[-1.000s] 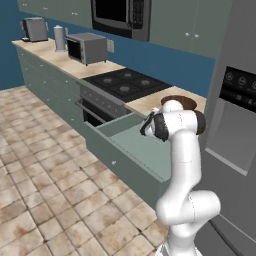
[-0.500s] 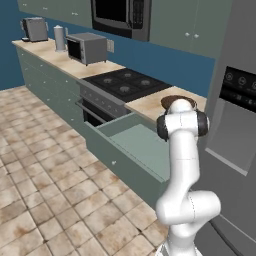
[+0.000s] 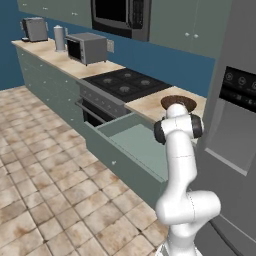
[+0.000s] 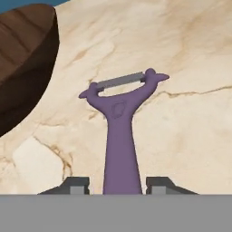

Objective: Pick the peeler from the drawer and place it on the counter.

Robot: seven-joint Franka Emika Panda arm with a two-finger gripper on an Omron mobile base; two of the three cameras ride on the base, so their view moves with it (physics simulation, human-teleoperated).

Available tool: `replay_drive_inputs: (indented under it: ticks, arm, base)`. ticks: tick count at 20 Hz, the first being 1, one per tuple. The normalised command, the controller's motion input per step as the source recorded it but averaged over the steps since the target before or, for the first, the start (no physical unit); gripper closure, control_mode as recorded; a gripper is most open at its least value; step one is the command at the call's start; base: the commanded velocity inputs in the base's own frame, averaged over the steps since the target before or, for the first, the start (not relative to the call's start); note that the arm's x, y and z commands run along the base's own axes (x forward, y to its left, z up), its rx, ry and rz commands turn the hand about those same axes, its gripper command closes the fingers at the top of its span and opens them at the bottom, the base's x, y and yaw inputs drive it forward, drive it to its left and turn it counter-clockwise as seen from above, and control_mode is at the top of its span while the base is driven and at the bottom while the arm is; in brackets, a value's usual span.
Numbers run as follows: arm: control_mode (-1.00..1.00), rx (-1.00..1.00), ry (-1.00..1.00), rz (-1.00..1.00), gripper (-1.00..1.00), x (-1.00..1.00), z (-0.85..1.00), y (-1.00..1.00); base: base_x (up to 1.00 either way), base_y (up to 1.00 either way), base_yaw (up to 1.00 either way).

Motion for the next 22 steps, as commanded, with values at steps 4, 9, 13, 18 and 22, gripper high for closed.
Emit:
replay_drive_inputs:
  ticks: [4, 9, 13, 18, 22]
  arm:
    - [-1.0, 0.0, 0.09, -0.07, -1.0, 0.39, -0.53, 0.19]
    - [-1.0, 0.03, -0.06, 0.0, -1.0, -0.08, 0.33, 0.21]
    - [-1.0, 0.03, -0.15, 0.15, -1.0, -0.63, 0.64, 0.77]
    - [-1.0, 0.0, -0.13, 0.17, -1.0, -0.84, 0.37, 1.0]
    - [-1.0, -0.01, -0.1, 0.11, -1.0, -1.0, 0.0, 1.0]
  base:
    - [0.0, 0.0, 0.0]
    - [0.0, 0.0, 0.0]
    - [0.0, 0.0, 0.0]
    - [0.0, 0.0, 0.0]
    - [0.0, 0.0, 0.0]
